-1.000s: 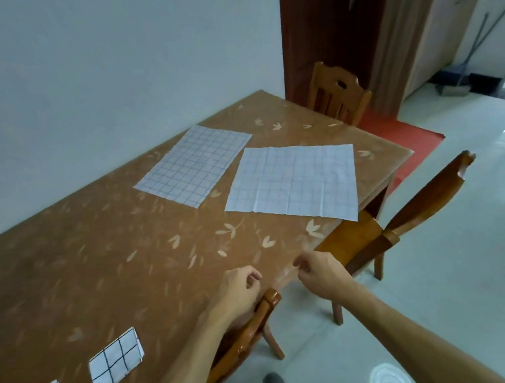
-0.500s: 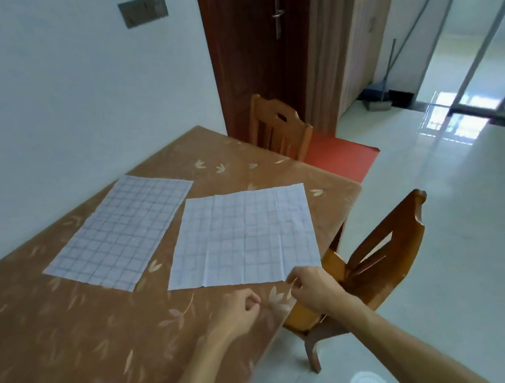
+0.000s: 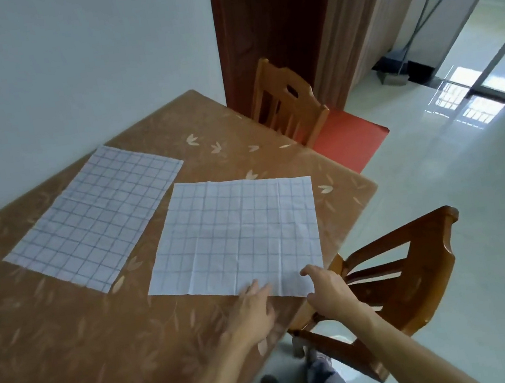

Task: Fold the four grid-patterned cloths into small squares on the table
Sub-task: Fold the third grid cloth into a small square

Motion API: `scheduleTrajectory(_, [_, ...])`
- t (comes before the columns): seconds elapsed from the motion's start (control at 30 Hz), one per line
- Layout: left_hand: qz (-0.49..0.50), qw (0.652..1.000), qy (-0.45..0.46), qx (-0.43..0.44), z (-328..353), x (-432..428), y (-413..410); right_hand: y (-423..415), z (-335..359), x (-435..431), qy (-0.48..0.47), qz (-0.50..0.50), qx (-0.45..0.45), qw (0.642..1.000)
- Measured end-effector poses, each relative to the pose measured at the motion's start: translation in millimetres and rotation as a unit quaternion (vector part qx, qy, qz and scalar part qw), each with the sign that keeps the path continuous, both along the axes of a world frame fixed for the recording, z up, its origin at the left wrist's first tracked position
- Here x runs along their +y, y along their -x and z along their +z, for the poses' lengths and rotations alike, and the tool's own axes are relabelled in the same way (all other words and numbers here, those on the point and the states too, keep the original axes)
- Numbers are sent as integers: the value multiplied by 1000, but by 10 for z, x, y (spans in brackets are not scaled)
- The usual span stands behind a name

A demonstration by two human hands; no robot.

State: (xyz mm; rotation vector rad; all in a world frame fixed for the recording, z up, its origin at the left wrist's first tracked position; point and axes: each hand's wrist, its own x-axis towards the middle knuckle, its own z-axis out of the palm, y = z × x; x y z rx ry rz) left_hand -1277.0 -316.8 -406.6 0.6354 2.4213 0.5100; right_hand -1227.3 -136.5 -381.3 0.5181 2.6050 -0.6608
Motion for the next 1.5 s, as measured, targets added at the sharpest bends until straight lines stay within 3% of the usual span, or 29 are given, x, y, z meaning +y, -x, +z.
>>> scheduleTrajectory(0.3, [17,992,98,79,-419,409,85,301,-463,409,-93,238,-45,966])
scheduleTrajectory(0.47, [35,985,137,96,-560,566,129,326,-697,614,-101,315,-38,943])
scheduleTrajectory(0.67, [68,984,132,101,-580,635,5,371,-716,753,-73,348,28,934])
scheduleTrajectory(0.77, [63,989,115,63,-526,625,-17,426,-729,800,-54,349,37,935])
scheduleTrajectory(0.97, [62,992,102,27,-428,439,-131,386,-604,533,3,297,82,951])
scheduleTrajectory(1.27, [135,982,-16,134,-207,-555,-527,41,-416,-651,77,310,107,942])
scheduleTrajectory(1.5, [254,958,-36,127,-135,-1696,-1052,-364,-288,-1494,51,362,93,926])
